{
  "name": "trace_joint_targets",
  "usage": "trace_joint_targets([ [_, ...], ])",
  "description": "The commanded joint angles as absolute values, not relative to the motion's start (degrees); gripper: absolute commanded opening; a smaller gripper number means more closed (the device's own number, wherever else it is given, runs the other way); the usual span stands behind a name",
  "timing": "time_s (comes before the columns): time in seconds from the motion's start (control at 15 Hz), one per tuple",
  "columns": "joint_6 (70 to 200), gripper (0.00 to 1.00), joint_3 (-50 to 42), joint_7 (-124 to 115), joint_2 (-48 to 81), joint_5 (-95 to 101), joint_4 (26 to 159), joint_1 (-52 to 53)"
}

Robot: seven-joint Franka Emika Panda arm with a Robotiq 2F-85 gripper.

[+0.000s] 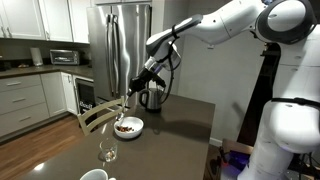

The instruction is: Use the spoon to put some of the contents in the white bowl into the glass

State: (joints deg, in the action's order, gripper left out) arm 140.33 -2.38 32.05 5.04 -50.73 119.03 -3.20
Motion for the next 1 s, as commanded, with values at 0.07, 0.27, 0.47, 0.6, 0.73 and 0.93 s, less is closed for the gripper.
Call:
trace_joint_targets([
  [0.07, 136.4, 0.05, -3.8, 32.9, 6.8, -59.2, 118.7, -6.4],
  [0.27, 135.1, 0.05, -4.4, 33.3, 8.4, -64.4, 119.8, -7.3],
  [0.47, 136.1, 0.05, -4.6, 33.7, 10.3, -67.7, 120.5, -7.4],
  [0.6, 137.2, 0.05, -4.6, 34.0, 11.2, -68.8, 120.8, -7.2],
  [0.73, 139.3, 0.05, -4.6, 34.4, 11.8, -68.8, 120.9, -6.9],
  [0.93, 142.1, 0.05, -4.4, 34.3, 12.1, -67.8, 121.0, -6.6],
])
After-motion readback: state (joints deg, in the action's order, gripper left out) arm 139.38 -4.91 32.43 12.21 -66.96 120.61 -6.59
